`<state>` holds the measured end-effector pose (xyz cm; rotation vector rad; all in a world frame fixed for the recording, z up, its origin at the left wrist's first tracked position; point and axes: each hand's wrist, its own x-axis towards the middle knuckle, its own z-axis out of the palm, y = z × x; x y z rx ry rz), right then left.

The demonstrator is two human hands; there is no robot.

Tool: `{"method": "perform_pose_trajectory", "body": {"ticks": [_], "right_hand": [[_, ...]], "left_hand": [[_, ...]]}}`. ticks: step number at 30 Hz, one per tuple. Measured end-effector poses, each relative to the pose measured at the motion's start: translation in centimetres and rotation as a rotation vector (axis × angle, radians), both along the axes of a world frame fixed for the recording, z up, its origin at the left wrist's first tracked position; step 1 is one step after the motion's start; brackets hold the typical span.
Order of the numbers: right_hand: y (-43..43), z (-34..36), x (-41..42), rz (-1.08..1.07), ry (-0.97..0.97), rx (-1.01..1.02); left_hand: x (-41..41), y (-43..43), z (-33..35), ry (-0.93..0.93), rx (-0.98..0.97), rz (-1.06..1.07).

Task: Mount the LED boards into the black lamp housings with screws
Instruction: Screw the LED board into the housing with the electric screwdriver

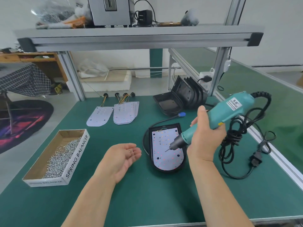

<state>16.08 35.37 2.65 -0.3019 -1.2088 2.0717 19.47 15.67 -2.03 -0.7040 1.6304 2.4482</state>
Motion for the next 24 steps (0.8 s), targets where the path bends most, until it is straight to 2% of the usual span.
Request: {"method": "perform_pose_trajectory", "body": {"ticks": [3,8,12,17,24], "right_hand": [[-0.5,0.5,0.1,0.032,0.01,-0.056],[-1.5,1.7,0.1,0.067,0.062,-0.135],[-1.8,2.7,-0.1,0.086,0.093,-0.169],[-1.9,3.3,-0.1,0.099,0.097,-0.194],[-2.2,3.5,-0.1,0.107,0.141,-0.172]], "left_hand": [[0.8,-0.5,0.7,0.039,0.135,-0.044],[1.2,-0.3,1.1,0.043,0.255,-0.082],[1.2,0.3,1.4,0.026,0.289,-0.07],[1.2,1.0,1.2,-0.056,0.19,-0.132],[1.1,2.0,1.2,-0.058,0.425,-0.034]]}}
